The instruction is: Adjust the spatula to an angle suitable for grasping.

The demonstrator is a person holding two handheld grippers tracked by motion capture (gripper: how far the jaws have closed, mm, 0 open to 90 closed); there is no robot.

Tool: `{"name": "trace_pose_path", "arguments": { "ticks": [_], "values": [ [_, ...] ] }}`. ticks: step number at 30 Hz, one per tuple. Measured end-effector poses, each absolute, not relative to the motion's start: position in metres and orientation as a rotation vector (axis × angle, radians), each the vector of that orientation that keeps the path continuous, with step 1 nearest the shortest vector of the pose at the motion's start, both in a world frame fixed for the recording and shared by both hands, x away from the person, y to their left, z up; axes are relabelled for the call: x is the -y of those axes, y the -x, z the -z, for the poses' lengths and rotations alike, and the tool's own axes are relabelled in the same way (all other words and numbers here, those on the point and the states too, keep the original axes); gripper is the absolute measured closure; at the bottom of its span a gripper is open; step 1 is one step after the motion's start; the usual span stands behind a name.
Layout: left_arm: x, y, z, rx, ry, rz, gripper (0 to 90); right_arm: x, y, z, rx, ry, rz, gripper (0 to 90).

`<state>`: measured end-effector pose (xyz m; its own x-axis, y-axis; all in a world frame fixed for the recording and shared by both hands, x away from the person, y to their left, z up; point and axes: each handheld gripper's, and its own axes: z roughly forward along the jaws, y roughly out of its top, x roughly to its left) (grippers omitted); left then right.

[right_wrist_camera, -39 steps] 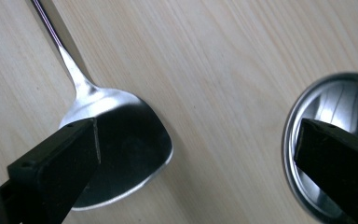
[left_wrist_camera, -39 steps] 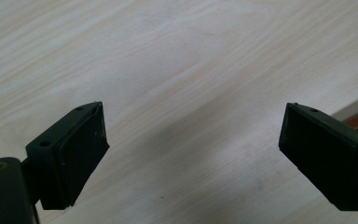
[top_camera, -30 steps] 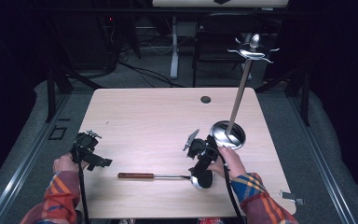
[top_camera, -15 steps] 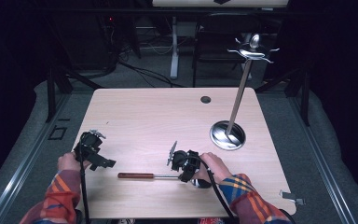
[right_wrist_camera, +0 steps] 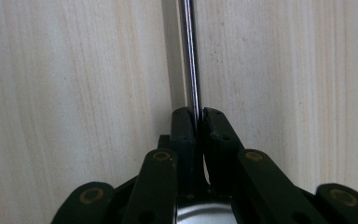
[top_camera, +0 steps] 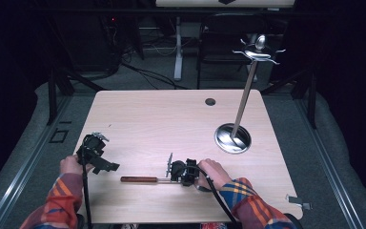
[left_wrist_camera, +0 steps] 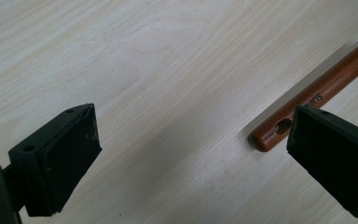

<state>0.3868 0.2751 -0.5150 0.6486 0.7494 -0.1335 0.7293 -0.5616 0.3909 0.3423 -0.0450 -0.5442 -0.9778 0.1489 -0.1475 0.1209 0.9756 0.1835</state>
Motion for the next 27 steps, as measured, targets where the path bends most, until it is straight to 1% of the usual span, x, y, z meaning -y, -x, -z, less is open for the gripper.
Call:
{"name": "trace_pose_path", "arguments": {
  "ticks": [12, 27],
  "values": [
    [-0.274, -0.387, 0.515, -1.16, -2.469, -0.068, 2.5, 0.058, -0.344, 0.544, -2.96, -0.271, -0.241, 83.8],
    [-0.268, -0.391, 0.515, -1.138, -2.49, -0.058, 2.9, 0.109, -0.349, 0.543, -2.922, -0.475, -0.176, 83.9]
  ]
}}
